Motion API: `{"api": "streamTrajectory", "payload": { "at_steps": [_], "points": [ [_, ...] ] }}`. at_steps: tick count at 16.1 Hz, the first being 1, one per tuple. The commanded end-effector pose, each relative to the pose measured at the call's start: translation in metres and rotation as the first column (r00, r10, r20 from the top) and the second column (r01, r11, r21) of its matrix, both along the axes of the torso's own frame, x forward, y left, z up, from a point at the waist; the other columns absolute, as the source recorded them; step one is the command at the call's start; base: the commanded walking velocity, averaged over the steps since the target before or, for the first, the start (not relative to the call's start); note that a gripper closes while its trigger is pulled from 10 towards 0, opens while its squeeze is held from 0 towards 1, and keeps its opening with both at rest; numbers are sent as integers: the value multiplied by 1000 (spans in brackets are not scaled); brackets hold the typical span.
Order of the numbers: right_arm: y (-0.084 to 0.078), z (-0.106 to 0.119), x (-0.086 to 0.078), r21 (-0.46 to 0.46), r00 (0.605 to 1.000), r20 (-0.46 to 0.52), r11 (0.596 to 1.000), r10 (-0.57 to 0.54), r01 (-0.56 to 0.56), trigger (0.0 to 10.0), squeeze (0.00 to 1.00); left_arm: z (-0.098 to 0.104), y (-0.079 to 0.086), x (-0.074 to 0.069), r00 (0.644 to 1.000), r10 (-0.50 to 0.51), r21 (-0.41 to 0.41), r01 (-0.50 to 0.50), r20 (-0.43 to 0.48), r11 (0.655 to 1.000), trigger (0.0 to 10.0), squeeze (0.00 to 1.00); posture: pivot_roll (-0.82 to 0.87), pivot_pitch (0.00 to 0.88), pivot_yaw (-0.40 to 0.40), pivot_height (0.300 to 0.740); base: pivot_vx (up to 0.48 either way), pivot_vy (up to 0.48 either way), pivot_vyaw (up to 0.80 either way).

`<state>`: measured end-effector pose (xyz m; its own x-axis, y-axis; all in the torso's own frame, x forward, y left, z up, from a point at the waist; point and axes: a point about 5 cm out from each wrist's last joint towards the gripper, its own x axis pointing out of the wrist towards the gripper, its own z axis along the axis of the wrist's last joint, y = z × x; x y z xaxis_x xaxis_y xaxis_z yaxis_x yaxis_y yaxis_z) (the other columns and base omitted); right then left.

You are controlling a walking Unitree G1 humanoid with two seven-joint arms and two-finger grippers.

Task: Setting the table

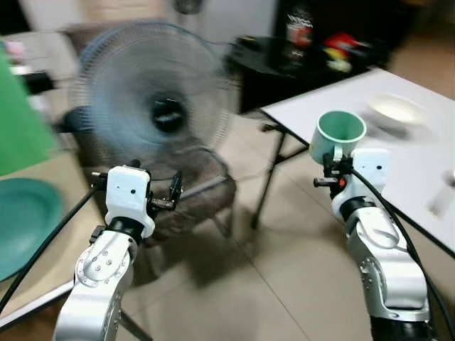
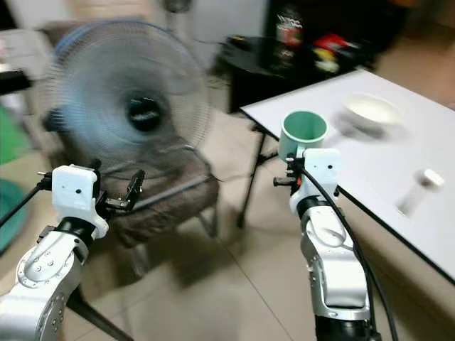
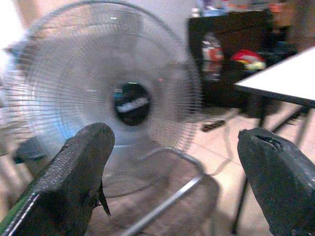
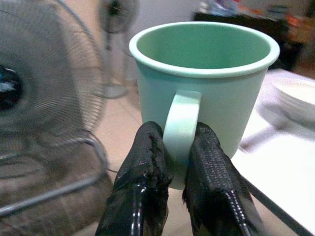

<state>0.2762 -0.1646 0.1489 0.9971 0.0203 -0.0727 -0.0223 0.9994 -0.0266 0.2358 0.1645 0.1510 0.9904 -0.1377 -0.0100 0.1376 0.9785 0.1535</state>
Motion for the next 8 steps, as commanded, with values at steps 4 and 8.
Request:
{"api": "streamTrajectory", "payload": {
  "at_steps": [4,8],
  "points": [
    [9,9,5,3,998,34,999,48,-48,10000,0,2,7,2,1000,11,12,-11,5,1000,10000,0,92,0,-40,740,324,0,-172],
    [12,6,6,-16,998,26,999,52,-52,10000,0,2,9,3,1000,2,17,-2,1,1000,10000,0,94,0,-36,740,334,0,0]
  ]
}}
